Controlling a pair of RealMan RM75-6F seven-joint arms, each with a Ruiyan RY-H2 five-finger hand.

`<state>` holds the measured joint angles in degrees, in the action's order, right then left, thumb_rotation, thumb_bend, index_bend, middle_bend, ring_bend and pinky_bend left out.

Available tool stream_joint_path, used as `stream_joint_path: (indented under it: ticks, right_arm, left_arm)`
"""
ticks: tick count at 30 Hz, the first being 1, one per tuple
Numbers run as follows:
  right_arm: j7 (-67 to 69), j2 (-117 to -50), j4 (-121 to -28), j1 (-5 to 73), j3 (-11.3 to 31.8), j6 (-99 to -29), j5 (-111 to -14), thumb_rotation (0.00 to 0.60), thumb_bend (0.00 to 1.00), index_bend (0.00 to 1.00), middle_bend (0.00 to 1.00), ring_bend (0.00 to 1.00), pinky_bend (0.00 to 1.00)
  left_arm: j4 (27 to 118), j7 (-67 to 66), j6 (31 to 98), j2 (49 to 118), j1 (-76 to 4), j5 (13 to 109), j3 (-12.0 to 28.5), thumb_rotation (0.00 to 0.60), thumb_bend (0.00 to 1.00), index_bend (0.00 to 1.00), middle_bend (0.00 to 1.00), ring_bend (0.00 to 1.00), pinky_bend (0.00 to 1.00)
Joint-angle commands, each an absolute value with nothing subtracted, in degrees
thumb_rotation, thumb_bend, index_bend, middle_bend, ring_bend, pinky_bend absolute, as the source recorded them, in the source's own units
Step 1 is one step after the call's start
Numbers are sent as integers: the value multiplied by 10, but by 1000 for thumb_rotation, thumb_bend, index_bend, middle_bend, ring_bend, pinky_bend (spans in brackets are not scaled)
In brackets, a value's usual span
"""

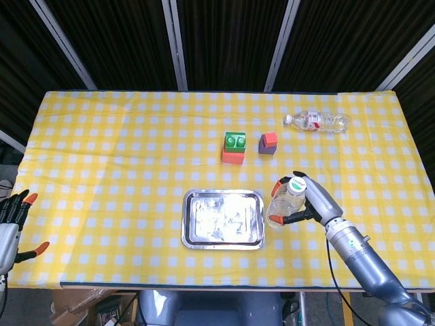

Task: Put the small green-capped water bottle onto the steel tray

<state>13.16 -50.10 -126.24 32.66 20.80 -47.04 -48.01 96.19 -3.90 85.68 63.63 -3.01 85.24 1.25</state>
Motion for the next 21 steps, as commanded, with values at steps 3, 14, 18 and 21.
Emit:
stream_joint_path:
  ticks: [3,14,18,21]
  right_arm:
    - [184,-598,-1198,296,165,-475,-574,600,827,886,687,379,0]
    - [120,-685,-1215,310,150,-534,-645,600,827,886,687,378,0]
    - [49,-742,-1233,336,149,-562,-622,600,827,886,687,379,0]
    - [-18,-792,-1244,361,152,-592,-583,600,827,886,687,379,0]
  left_arm:
    - [960,-44,854,639,-31,851,12,600,142,36,0,0,0]
    - [959,-60,845,647,-35,849,11,600,141,36,0,0,0]
    - [959,-62,844,647,-35,849,10,600,141,36,0,0,0]
    - [958,-60,843,646,-36,845,12,600,142,36,0,0,0]
